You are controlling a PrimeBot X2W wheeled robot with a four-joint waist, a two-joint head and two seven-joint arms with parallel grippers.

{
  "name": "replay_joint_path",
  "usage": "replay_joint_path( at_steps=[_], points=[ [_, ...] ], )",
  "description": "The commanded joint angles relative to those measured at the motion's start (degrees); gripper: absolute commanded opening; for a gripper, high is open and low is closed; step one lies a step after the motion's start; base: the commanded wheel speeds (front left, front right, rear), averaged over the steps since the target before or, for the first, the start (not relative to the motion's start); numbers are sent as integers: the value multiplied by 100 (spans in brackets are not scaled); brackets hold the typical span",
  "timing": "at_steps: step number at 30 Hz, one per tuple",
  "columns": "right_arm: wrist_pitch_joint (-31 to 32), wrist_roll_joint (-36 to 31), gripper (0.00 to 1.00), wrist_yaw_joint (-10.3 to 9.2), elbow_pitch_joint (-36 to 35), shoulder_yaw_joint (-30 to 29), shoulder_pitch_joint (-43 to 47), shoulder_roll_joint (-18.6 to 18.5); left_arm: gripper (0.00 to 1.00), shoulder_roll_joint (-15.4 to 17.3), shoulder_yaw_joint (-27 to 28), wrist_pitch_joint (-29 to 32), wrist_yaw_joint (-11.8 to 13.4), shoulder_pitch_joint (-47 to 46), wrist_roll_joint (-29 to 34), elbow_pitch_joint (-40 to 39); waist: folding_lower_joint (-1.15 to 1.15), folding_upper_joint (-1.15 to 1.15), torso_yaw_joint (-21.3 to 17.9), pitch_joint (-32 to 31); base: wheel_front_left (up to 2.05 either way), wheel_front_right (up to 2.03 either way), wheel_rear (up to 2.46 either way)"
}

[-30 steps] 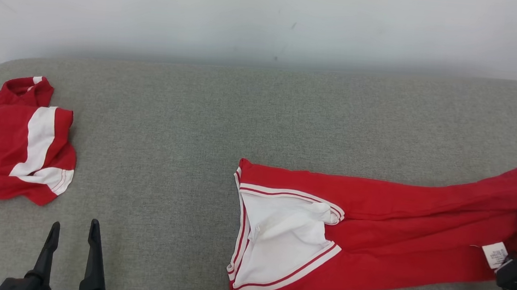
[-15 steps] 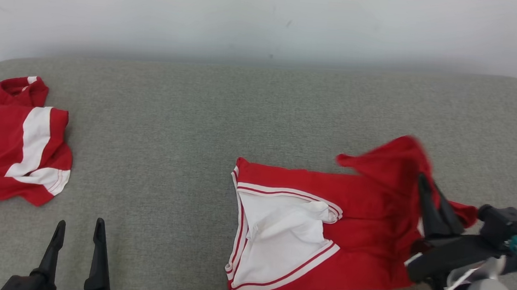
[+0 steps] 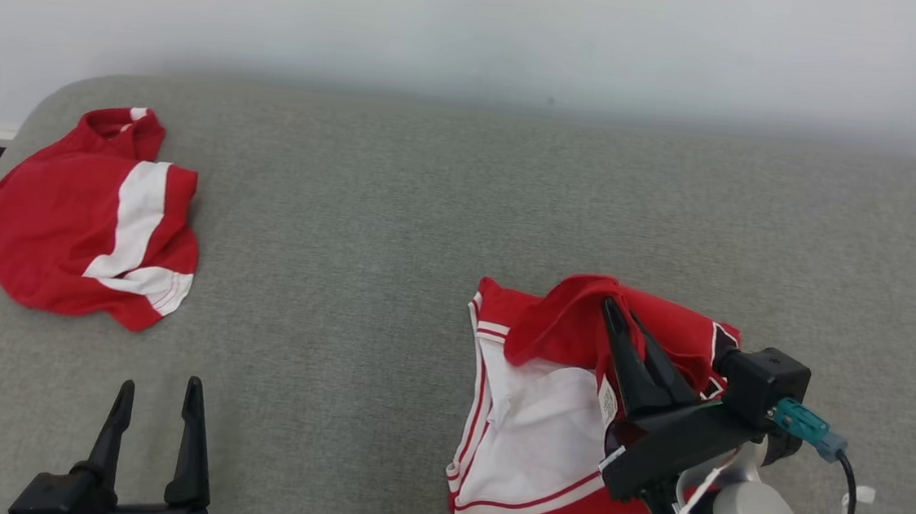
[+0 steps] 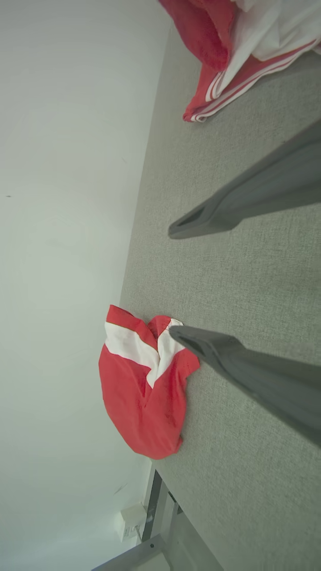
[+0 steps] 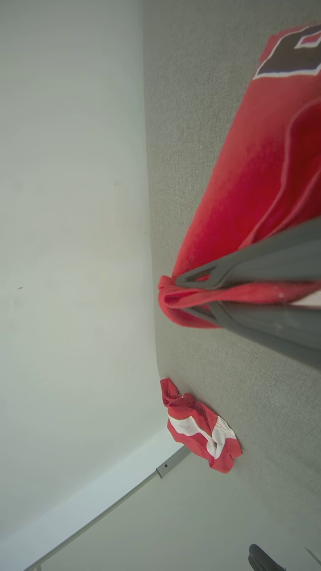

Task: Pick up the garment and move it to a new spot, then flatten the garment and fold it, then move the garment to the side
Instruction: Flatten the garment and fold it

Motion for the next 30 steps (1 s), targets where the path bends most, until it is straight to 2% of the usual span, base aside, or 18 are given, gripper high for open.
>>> replay_joint_path(
  at_steps=[1,12,13,14,21,30],
  points=[
    [-51,-15,0,-14,69,-17,-85,40,100,-9,6,-18,2,-57,-17,16,0,0,145,22,0,0,0],
    [-330,87,0,-14,1257,372,-386,285,100,-7,-163,-18,-6,-164,-104,229,0,0,477,77,0,0,0],
    [-378,121,42,-14,1355,418,-424,290,100,-9,-188,-18,-7,-172,-104,254,0,0,481,75,0,0,0],
    [-424,170,100,-14,1448,485,-448,300,100,-9,-206,-18,-8,-176,-100,276,0,0,480,71,0,0,0],
    [-912,341,100,-14,1531,792,-589,300,100,-8,-217,-18,-8,-63,-23,355,0,0,318,-79,0,0,0],
    [-1136,168,100,-14,552,72,-171,-238,100,-7,-73,-18,-15,126,136,313,0,0,-39,-327,0,0,0]
  ],
)
